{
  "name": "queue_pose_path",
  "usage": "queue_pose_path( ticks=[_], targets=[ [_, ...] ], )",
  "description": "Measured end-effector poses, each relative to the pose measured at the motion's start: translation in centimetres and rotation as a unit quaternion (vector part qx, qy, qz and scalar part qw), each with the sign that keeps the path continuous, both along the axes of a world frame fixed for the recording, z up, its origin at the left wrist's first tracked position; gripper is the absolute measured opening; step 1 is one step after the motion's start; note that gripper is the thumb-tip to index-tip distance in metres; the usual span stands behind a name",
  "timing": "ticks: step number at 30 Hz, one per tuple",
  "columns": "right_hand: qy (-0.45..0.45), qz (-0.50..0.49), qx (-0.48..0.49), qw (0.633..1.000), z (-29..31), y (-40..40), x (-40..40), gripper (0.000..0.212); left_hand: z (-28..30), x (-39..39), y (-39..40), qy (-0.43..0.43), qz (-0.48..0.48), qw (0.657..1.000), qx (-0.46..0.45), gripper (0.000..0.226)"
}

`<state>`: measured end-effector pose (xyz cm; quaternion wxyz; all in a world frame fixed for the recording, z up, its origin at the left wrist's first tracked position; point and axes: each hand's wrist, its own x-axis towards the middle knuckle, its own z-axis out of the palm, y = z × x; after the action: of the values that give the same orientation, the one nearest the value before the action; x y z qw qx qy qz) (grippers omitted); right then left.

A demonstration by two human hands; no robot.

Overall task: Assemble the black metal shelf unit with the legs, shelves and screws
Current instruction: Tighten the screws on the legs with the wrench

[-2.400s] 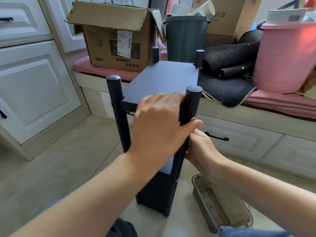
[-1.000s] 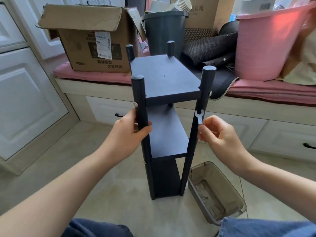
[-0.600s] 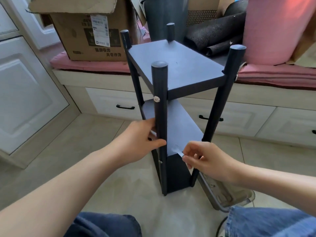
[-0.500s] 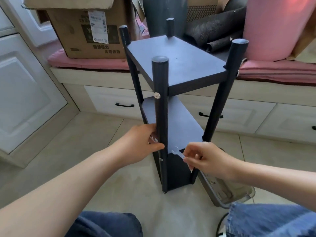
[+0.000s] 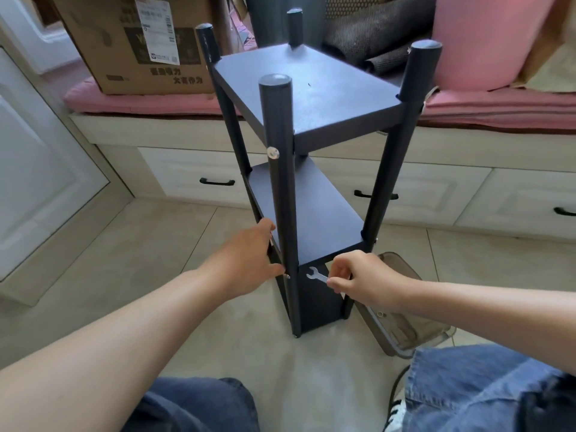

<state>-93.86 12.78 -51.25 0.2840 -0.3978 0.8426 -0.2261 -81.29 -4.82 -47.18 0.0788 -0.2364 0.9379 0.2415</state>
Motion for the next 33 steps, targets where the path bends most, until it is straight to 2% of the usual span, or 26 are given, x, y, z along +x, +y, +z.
queue_pose_path(
  ticks=[5, 7, 12, 16, 20, 23, 28, 33],
  targets=[
    [0.003, -0.004, -0.012, 1.000, -0.8, -0.2, 0.1, 0.012, -0.2, -0.8, -0.6, 0.002, -0.161, 0.975, -0.156, 0.089],
    [0.018, -0.004, -0.019, 1.000, -1.0, -0.2, 0.3, 0.015, -0.8, -1.3, -1.4, -0.019, -0.192, 0.965, -0.179, 0.098],
    [0.001, -0.046, -0.037, 0.998, -1.9, 0.0, 1.9, 0.015, -1.6, -1.8, -2.1, -0.029, -0.220, 0.965, -0.138, 0.096],
    [0.029, -0.060, -0.042, 0.997, -2.3, -0.1, 2.2, 0.011, -1.3, -2.3, -1.6, -0.023, -0.213, 0.971, -0.109, 0.094],
    [-0.002, -0.122, -0.090, 0.988, -3.1, -0.6, 2.6, 0.011, -1.3, -2.2, -1.9, -0.017, -0.211, 0.973, -0.086, 0.095],
    [-0.003, -0.153, -0.125, 0.980, -3.8, -1.0, 3.3, 0.009, -1.2, -2.3, -1.8, -0.022, -0.221, 0.971, -0.089, 0.096],
    [0.001, -0.181, -0.116, 0.977, -5.7, -0.7, 4.4, 0.007, -0.9, -2.5, -1.8, -0.048, -0.233, 0.967, -0.094, 0.096],
    [-0.012, -0.227, -0.150, 0.962, -6.5, -0.9, 5.4, 0.007, -0.7, -2.6, -1.9, -0.063, -0.239, 0.965, -0.086, 0.095]
  ],
)
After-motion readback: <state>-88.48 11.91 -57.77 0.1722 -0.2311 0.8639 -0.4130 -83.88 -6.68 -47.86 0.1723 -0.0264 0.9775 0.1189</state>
